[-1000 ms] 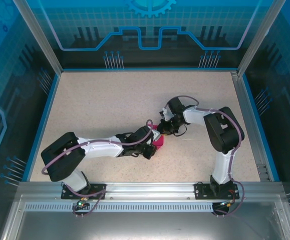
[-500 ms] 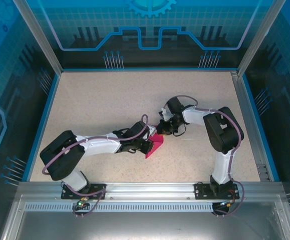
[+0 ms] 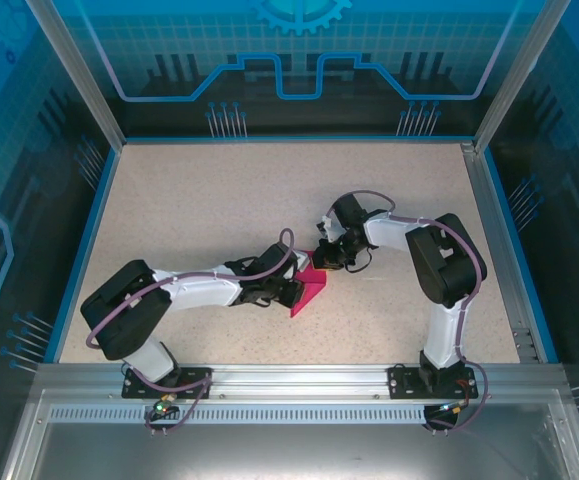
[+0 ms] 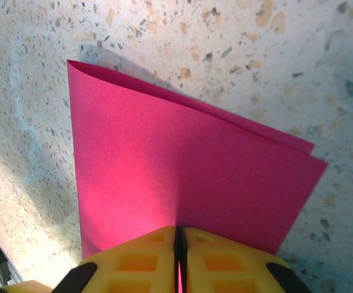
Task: Fold a paper plane with a square sheet of paper (pick it up from the middle)
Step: Third fold the triangle at the center of the table.
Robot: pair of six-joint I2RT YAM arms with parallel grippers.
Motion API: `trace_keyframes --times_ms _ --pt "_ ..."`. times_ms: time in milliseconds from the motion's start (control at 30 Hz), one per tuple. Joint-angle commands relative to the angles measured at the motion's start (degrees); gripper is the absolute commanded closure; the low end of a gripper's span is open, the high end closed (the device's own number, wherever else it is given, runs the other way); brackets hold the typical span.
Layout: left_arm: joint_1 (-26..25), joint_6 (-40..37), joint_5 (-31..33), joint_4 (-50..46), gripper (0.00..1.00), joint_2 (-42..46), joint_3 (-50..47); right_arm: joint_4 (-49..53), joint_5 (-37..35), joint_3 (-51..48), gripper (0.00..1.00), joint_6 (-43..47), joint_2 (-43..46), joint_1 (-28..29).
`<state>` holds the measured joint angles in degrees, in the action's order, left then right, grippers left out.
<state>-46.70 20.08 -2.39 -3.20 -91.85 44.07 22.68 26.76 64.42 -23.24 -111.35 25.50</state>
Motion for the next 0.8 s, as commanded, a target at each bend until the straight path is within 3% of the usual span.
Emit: trace_keyframes --times_ms 0,767 --pt "0.5 1.6 1.8 -1.0 1.0 -0.4 -1.1 2.9 -2.9 -0.3 0.89 0.5 -2.5 1.2" --pt "0.5 -0.4 3.8 -1.5 1.0 -2.0 1.3 2.3 -2.7 -0.8 0.88 -0.1 -2.7 1.4"
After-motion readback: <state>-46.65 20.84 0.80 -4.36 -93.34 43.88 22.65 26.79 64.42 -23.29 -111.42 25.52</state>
